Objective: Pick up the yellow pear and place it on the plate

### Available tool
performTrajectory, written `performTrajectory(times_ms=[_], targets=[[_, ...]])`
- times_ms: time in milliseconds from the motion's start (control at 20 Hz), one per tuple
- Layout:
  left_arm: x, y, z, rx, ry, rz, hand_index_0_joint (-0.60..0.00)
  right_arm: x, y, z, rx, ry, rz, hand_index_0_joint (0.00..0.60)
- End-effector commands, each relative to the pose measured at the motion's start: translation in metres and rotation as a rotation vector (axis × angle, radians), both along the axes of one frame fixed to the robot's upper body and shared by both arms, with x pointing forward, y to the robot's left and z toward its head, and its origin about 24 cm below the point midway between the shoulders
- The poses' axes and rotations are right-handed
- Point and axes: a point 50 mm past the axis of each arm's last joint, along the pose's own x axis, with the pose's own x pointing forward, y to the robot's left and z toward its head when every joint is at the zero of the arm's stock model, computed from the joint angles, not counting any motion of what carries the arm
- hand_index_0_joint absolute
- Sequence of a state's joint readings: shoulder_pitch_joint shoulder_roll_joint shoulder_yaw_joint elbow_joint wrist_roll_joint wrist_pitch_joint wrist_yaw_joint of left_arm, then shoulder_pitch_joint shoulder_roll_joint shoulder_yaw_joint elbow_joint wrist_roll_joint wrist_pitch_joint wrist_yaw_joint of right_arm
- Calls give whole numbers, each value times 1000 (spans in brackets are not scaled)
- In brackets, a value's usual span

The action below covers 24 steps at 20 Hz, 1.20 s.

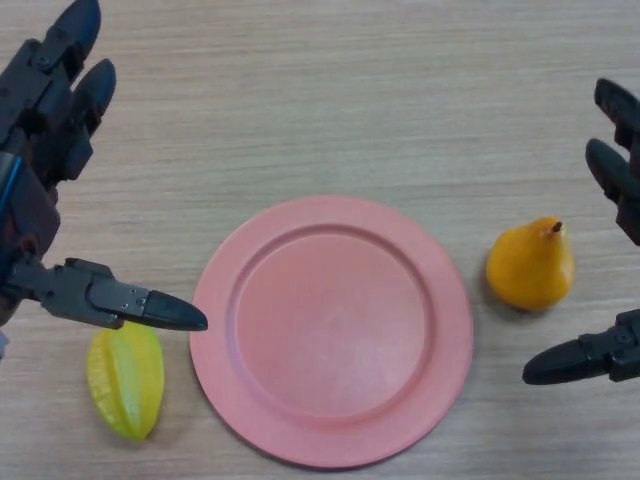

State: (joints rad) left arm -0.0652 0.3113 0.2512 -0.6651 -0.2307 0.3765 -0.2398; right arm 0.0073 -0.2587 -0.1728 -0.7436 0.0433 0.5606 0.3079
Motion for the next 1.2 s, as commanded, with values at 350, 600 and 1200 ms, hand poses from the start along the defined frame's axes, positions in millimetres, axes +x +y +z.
performTrajectory(times_ms=[350,600,1200], targets=[[-22,12,25,-11,-139,42,0,34,-25,11,-70,-257,-76,0],[-29,21,27,18,-169,81,0,56,-41,-5,-109,-382,-184,0],[-28,25,27,47,-188,132,0,92,-46,-60,-133,-317,-261,0]])
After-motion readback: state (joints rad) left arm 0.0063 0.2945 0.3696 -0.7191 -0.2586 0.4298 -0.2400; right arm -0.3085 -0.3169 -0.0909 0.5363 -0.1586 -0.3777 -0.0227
